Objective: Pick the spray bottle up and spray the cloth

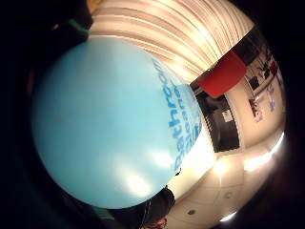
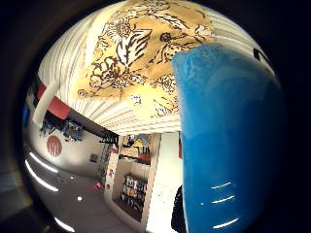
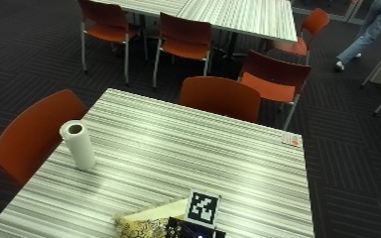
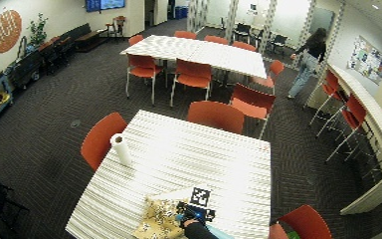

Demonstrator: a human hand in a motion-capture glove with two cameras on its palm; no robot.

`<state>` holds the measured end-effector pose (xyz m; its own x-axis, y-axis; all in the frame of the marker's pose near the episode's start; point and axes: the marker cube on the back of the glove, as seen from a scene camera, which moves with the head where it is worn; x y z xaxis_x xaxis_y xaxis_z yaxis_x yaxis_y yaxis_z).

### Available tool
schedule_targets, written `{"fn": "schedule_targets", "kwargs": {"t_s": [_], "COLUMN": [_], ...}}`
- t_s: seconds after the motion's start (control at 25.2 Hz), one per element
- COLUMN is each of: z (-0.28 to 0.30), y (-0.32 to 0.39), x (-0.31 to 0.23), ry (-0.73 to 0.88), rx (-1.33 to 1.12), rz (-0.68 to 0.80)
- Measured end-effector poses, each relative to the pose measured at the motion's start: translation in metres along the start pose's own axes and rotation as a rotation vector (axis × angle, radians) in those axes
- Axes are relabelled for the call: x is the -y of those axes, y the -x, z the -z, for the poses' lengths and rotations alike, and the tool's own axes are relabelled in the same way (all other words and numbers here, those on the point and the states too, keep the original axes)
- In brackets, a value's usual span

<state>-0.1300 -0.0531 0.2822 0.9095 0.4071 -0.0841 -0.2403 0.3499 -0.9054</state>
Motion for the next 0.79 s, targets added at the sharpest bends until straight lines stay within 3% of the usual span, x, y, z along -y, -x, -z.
{"fn": "schedule_targets", "kwargs": {"t_s": [0.16,0.28,0.79], "z": [0.008,0.019,0.068], "y": [-0.002,-0.007,-0.050], "x": [-0.012,-0.021,-0.082], "ry": [0.000,-0.090,-0.540], "rx": [0.058,0.180,1.048], "rz": [0.128,0.247,0.967]}}
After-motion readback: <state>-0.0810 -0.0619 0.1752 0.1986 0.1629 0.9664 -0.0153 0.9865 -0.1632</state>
